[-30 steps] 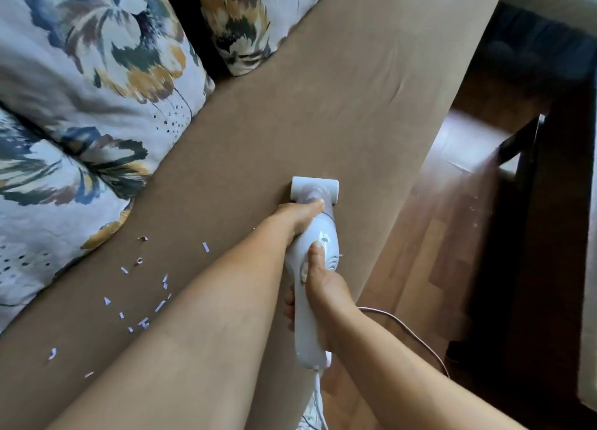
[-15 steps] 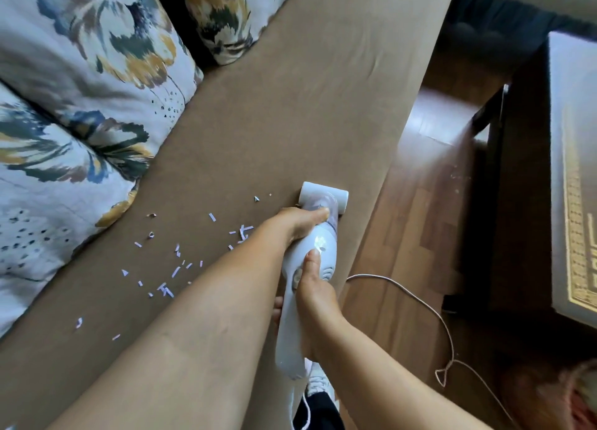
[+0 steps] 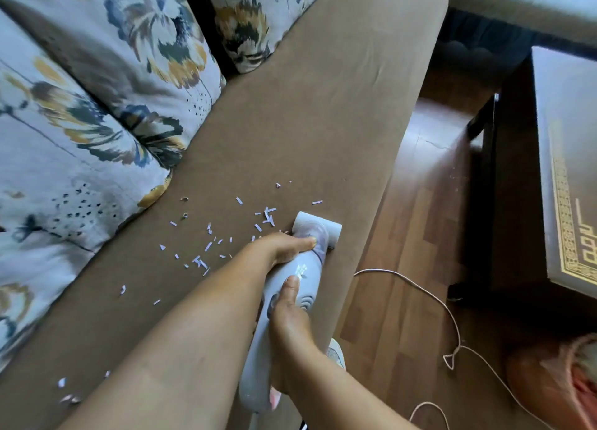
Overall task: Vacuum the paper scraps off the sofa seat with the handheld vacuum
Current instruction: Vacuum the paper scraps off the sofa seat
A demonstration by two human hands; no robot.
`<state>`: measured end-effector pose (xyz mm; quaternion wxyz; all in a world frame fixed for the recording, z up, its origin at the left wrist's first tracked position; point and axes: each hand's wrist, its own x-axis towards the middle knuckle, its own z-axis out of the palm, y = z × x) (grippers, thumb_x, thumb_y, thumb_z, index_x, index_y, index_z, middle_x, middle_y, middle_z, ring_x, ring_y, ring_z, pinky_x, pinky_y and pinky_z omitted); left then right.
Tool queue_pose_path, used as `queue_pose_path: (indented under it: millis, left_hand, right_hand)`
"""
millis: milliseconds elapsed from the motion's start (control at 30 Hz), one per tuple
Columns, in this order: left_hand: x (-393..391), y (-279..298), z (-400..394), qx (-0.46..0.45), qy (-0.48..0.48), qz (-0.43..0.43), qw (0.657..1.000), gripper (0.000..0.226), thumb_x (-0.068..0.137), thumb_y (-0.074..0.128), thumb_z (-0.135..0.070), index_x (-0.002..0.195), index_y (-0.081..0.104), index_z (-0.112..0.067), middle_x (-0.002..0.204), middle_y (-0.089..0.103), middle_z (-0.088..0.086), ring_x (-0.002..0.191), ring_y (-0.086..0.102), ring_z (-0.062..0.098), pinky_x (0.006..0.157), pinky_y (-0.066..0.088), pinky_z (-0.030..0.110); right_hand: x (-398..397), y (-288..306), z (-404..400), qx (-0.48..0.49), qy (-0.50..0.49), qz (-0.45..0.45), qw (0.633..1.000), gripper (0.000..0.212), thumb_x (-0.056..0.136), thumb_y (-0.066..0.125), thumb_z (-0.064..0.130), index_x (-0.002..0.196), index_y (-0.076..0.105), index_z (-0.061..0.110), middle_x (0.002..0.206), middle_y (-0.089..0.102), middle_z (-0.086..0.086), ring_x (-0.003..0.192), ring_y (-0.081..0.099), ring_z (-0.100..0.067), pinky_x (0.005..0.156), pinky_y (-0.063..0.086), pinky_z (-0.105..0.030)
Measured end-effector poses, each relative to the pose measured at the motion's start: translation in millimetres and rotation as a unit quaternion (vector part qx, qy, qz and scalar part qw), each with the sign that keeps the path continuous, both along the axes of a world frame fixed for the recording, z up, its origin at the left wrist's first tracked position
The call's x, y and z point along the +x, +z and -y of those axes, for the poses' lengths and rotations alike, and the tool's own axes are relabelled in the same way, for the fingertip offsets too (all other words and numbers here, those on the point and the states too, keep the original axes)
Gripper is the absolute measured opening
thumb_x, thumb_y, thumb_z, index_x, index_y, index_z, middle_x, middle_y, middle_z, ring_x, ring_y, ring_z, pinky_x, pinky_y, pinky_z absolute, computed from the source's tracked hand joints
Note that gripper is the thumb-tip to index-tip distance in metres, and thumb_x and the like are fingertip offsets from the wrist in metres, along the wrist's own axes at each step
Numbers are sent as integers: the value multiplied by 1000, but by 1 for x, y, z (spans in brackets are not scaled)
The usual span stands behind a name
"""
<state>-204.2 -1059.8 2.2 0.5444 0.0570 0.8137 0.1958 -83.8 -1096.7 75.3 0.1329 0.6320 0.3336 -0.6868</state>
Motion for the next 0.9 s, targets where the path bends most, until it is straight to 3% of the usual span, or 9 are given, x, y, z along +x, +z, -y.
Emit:
queue_pose_path:
  millis: [100, 200, 267, 367, 533, 700, 800, 900]
  left_hand:
    - [-1, 4, 19, 5, 27, 1, 1000, 71, 86, 58, -58, 138, 50, -10, 135, 58, 11, 117, 60, 30, 98, 47, 36]
    - [-2, 10, 33, 0, 49, 0, 999, 73, 88, 57, -57, 141, 46, -7, 138, 54, 13, 120, 58, 31, 96, 45, 35]
    - [-7, 11, 37, 6, 68, 5, 998, 81, 82, 60, -62, 142, 44, -9, 139, 54, 12, 120, 57, 31, 100, 46, 37]
    - [-17, 15, 32, 22, 105, 8, 994, 92, 72, 62, -72, 141, 47, -12, 137, 56, 12, 118, 59, 33, 101, 47, 42]
    - [-42, 20, 8, 25, 137, -11, 990, 84, 78, 55, -71, 140, 47, -15, 134, 57, 13, 115, 60, 34, 100, 47, 43]
    - [-68, 12, -23, 21, 175, 0, 984, 87, 81, 52, -71, 141, 43, -8, 135, 55, 15, 117, 58, 34, 95, 47, 39]
    - [-83, 0, -39, 26, 196, -8, 980, 82, 83, 53, -67, 139, 47, -8, 136, 55, 14, 118, 57, 33, 97, 46, 38]
    - [-94, -10, -48, 21, 214, -9, 977, 77, 85, 53, -66, 136, 50, -8, 135, 56, 14, 118, 57, 32, 92, 46, 36]
  right_hand:
    - [-1, 0, 14, 6, 4, -11, 1000, 60, 99, 29, 58, 103, 60, 7, 55, 50, -1, 28, 40, -3, 20, 21, -11]
    - [-2, -2, 26, 13, 25, -15, 999, 63, 99, 27, 58, 108, 61, 5, 54, 53, 0, 23, 42, -3, 20, 22, -11]
    - [-4, -8, 31, 12, 23, -28, 999, 71, 97, 28, 62, 110, 62, 1, 56, 61, -5, 31, 52, -9, 29, 34, -9]
    - [-12, -19, 25, 21, 31, -53, 998, 75, 93, 30, 67, 101, 63, 0, 55, 65, -10, 41, 60, -21, 47, 51, -21]
    - [-33, -30, -8, 51, 66, -84, 993, 77, 90, 30, 70, 85, 64, 1, 51, 63, -9, 44, 60, -24, 61, 57, -34]
    - [-59, -40, -46, 34, 85, -83, 992, 77, 90, 33, 70, 98, 63, -1, 65, 65, -14, 47, 60, -25, 45, 54, -27]
    - [-75, -51, -67, 41, 118, -82, 989, 74, 90, 33, 70, 88, 63, 3, 63, 65, -13, 51, 62, -27, 59, 56, -35]
    - [-89, -63, -82, 25, 130, -75, 988, 73, 89, 34, 71, 94, 63, 4, 67, 67, -15, 56, 64, -29, 65, 57, -38]
